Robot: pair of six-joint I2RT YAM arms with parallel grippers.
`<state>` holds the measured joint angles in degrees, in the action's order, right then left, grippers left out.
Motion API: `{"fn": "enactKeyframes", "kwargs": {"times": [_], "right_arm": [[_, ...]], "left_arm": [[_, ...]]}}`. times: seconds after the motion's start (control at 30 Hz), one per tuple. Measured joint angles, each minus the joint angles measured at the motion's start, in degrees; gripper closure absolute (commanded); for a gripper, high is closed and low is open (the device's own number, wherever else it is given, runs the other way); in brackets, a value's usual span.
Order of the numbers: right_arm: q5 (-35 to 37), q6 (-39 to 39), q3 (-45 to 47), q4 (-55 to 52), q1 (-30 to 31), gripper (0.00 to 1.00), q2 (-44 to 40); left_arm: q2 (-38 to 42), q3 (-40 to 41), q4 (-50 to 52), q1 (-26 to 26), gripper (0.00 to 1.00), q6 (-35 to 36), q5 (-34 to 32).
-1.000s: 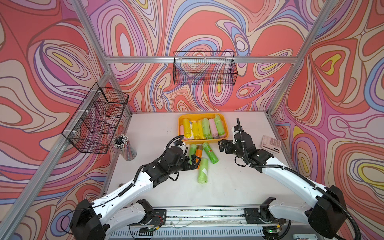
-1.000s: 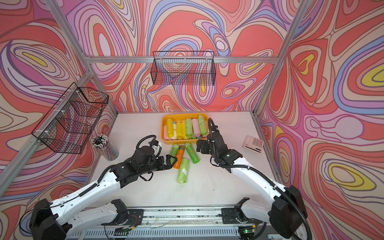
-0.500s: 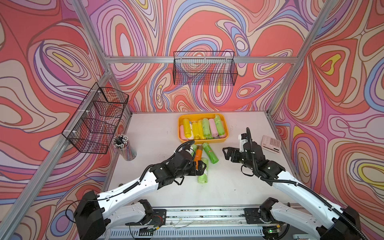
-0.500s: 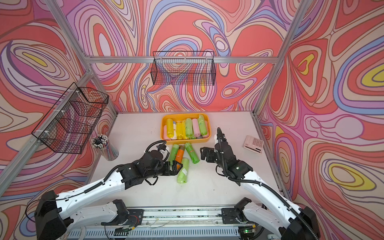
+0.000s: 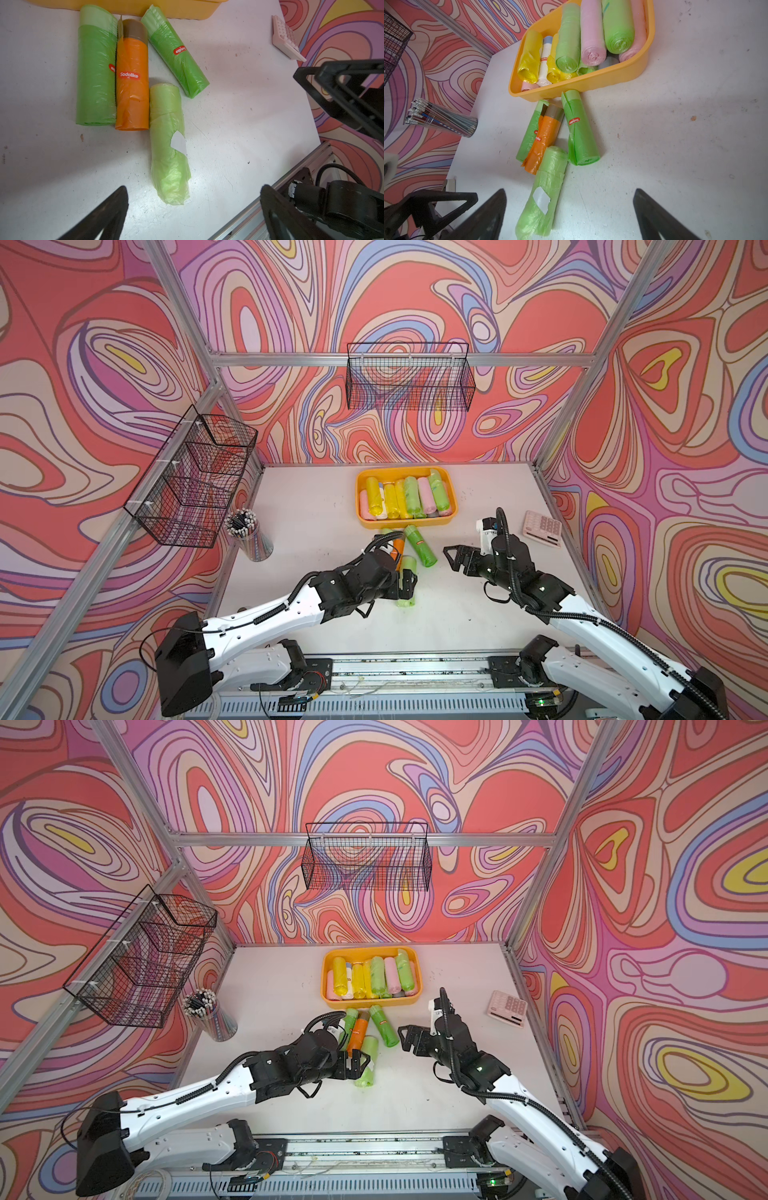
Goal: Put the roll of trash bags into the storage box
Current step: Pick up the roll of trash bags from the center of the board.
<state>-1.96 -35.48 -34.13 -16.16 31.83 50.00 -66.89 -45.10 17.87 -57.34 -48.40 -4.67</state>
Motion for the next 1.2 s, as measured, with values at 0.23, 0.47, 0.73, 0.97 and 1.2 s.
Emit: {"fn": "enactKeyframes", "kwargs": {"times": [0.23, 0.47, 0.73, 0.97, 1.2], "right_arm": [[-1.03, -1.51, 2.47, 0.02, 0.00, 0.03, -3.48], [-1.51, -2.14, 2.69, -0.13, 0.00, 0.03, -5.70], [-1.75, -2.71, 2.69, -1.51, 0.00, 0.03, -6.08], [-1.95, -3.56, 2.75, -1.42, 0.00, 0.03, -7.06], [-2.01, -3.76, 3.04, -1.46, 0.00, 0.03, -7.06]], "left_arm": [[-4.55, -2.01, 0.11, -0.04, 0.09, 0.83, -0.31], [-8.76, -3.13, 0.11, -0.04, 0.10, 1.90, -1.49], [-13.99, -3.23, -0.46, -0.04, 0.11, 2.10, -3.06], [-16.90, -3.67, -1.40, -0.04, 0.13, 2.05, -3.10], [-18.25, -3.67, -2.80, -0.04, 0.16, 1.75, -2.86]]}}
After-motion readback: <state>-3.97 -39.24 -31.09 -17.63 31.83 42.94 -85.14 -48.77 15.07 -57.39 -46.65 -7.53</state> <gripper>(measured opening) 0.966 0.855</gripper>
